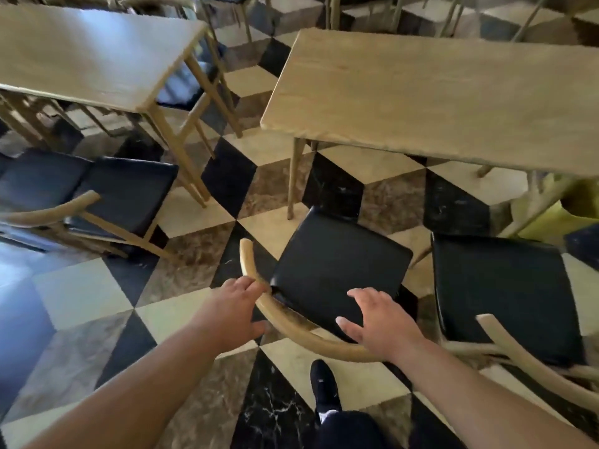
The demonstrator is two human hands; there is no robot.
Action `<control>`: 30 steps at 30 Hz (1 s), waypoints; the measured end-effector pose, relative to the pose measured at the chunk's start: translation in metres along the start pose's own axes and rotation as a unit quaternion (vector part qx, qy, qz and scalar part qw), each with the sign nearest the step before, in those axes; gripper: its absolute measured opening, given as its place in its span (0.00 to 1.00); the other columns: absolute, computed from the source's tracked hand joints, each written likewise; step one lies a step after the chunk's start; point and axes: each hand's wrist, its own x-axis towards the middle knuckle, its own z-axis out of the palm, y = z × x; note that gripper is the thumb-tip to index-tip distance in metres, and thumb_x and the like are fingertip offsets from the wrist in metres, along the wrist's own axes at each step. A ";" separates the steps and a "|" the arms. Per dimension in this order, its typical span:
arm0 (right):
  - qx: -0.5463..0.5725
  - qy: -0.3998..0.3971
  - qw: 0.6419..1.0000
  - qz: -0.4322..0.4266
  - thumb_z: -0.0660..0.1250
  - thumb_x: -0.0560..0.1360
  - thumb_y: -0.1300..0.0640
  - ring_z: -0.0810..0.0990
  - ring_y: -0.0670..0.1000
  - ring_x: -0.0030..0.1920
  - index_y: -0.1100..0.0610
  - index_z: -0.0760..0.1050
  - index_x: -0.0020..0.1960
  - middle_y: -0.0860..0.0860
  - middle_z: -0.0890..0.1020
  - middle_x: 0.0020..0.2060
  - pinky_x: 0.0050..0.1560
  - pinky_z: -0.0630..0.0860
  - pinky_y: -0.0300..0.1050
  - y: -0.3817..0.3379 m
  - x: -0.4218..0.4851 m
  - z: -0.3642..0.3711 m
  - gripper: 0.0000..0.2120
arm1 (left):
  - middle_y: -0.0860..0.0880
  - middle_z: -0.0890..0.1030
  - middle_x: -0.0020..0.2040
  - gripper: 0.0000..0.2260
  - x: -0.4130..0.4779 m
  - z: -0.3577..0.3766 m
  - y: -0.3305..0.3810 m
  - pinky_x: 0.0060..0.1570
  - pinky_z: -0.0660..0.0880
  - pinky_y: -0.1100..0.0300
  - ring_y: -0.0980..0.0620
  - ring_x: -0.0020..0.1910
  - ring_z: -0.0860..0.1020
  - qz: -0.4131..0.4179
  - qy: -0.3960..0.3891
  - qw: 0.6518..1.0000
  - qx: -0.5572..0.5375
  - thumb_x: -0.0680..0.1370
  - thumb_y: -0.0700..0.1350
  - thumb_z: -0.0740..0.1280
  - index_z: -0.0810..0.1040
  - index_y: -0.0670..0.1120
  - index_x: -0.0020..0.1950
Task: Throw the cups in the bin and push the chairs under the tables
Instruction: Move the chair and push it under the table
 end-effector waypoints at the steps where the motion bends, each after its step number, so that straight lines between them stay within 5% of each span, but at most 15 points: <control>1: -0.003 -0.011 1.000 0.001 0.57 0.84 0.32 0.67 0.53 0.76 0.50 0.60 0.83 0.49 0.69 0.78 0.72 0.68 0.49 -0.001 0.004 0.003 0.34 | 0.53 0.68 0.81 0.32 0.013 0.000 -0.005 0.73 0.73 0.49 0.48 0.77 0.68 0.007 -0.005 1.000 0.010 0.81 0.62 0.69 0.66 0.56 0.82; 10: 0.036 -0.153 0.986 0.064 0.69 0.74 0.25 0.72 0.54 0.74 0.44 0.56 0.84 0.47 0.71 0.76 0.71 0.72 0.55 -0.025 0.009 0.041 0.47 | 0.51 0.62 0.85 0.39 0.091 0.021 -0.042 0.83 0.53 0.44 0.47 0.84 0.59 0.166 -0.093 0.971 0.147 0.78 0.66 0.69 0.61 0.55 0.85; 15: -0.103 -0.082 0.985 0.113 0.72 0.78 0.38 0.79 0.54 0.60 0.50 0.76 0.69 0.49 0.82 0.58 0.64 0.74 0.53 -0.052 0.008 0.074 0.24 | 0.52 0.69 0.81 0.29 0.124 0.039 -0.066 0.82 0.52 0.37 0.48 0.82 0.64 0.213 -0.122 0.948 0.205 0.81 0.60 0.67 0.67 0.55 0.81; 19: -0.145 -0.092 0.975 0.144 0.72 0.79 0.47 0.79 0.55 0.57 0.48 0.78 0.60 0.49 0.82 0.53 0.62 0.73 0.57 -0.057 0.022 0.084 0.12 | 0.51 0.77 0.72 0.20 0.145 0.045 -0.079 0.79 0.50 0.31 0.44 0.74 0.71 0.270 -0.075 0.918 0.280 0.82 0.54 0.66 0.72 0.53 0.74; 23: -0.163 -0.084 0.973 0.140 0.74 0.78 0.45 0.79 0.55 0.55 0.49 0.79 0.59 0.49 0.82 0.53 0.59 0.73 0.56 -0.045 0.032 0.076 0.13 | 0.49 0.79 0.68 0.17 0.165 0.038 -0.079 0.73 0.63 0.42 0.44 0.68 0.74 0.308 -0.048 0.906 0.287 0.83 0.56 0.65 0.74 0.53 0.71; 30: -0.165 -0.066 0.972 0.152 0.75 0.78 0.45 0.80 0.53 0.57 0.49 0.80 0.59 0.49 0.83 0.54 0.68 0.70 0.55 -0.006 0.068 0.030 0.14 | 0.50 0.79 0.68 0.18 0.208 0.015 -0.060 0.70 0.68 0.42 0.45 0.67 0.74 0.305 -0.043 0.912 0.269 0.84 0.57 0.65 0.73 0.54 0.72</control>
